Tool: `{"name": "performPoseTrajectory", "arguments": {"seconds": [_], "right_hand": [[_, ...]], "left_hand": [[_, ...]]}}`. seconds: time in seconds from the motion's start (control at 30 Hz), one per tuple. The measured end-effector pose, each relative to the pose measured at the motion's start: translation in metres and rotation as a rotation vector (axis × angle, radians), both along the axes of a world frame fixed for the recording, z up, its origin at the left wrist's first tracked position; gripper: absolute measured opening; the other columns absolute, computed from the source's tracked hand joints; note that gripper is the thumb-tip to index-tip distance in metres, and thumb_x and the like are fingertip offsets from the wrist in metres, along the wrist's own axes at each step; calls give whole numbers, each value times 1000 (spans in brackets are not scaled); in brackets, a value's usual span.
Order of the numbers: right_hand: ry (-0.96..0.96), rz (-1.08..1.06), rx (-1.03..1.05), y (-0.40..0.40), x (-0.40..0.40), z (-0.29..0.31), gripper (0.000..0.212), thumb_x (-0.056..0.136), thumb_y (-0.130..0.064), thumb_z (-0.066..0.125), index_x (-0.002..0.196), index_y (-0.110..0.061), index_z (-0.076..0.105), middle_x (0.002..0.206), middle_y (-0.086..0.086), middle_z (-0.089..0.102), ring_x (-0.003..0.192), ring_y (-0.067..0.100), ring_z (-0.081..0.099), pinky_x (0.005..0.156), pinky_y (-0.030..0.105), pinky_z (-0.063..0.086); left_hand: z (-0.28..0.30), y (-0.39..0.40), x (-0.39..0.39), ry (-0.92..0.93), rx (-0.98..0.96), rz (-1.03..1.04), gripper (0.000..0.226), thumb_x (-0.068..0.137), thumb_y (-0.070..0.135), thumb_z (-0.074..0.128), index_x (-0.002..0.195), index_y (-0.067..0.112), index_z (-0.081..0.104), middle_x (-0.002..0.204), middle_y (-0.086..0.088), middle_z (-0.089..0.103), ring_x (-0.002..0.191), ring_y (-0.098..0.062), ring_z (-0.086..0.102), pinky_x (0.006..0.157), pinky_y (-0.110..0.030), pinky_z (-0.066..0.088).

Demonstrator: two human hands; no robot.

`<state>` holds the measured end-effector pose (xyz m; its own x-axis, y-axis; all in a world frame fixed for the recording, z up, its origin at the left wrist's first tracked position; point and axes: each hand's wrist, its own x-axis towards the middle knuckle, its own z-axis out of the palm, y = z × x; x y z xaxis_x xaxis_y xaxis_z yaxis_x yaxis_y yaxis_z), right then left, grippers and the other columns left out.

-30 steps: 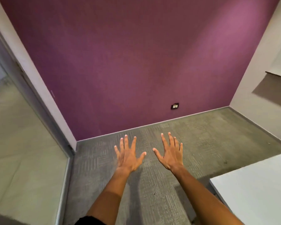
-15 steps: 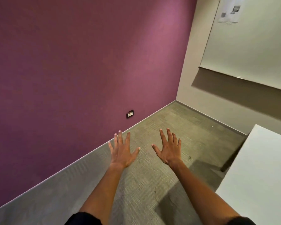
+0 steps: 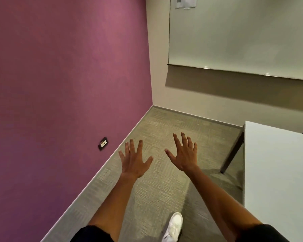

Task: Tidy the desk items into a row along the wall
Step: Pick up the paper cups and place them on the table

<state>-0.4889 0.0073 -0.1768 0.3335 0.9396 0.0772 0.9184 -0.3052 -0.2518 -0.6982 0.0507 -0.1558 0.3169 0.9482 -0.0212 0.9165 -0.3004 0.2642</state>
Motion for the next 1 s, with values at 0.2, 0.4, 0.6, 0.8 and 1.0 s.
{"name": "performPoseTrajectory", "arguments": {"seconds": [0.2, 0.4, 0.6, 0.8, 1.0], "right_hand": [[49, -120, -19, 111, 94, -8, 84, 81, -78, 17, 150, -35, -1, 161, 6, 0, 147, 33, 9, 115, 58, 11], [35, -223, -19, 187, 195, 2, 83, 82, -77, 19, 151, -34, -1, 161, 5, -1, 148, 31, 5, 116, 58, 10], [43, -364, -43, 240, 288, -9, 87, 78, -80, 13, 151, -34, -2, 161, 6, -4, 148, 30, 0, 117, 57, 8], [20, -530, -65, 307, 388, -23, 87, 79, -79, 14, 151, -33, -1, 161, 7, -3, 148, 31, 1, 117, 58, 7], [26, -711, -53, 379, 477, -11, 86, 82, -78, 19, 151, -32, -2, 161, 8, -4, 148, 32, 0, 117, 59, 6]], "left_hand": [[2, 133, 111, 38, 46, -131, 86, 84, 69, 39, 151, 29, 1, 160, -12, -10, 147, -31, -12, 116, -61, -1], [10, 233, 227, 13, 39, -229, 87, 85, 71, 36, 152, 29, -1, 160, -11, -9, 147, -29, -12, 114, -60, -3], [-4, 317, 332, 21, -13, -346, 87, 84, 72, 34, 151, 30, 0, 160, -11, -8, 147, -31, -10, 115, -61, -2], [-24, 414, 448, 24, -23, -492, 87, 83, 75, 29, 151, 29, -1, 160, -10, -8, 148, -31, -9, 115, -61, 1], [-17, 510, 563, 31, -19, -679, 87, 84, 75, 26, 151, 29, -3, 160, -12, -8, 147, -32, -8, 116, -62, 2]]}}
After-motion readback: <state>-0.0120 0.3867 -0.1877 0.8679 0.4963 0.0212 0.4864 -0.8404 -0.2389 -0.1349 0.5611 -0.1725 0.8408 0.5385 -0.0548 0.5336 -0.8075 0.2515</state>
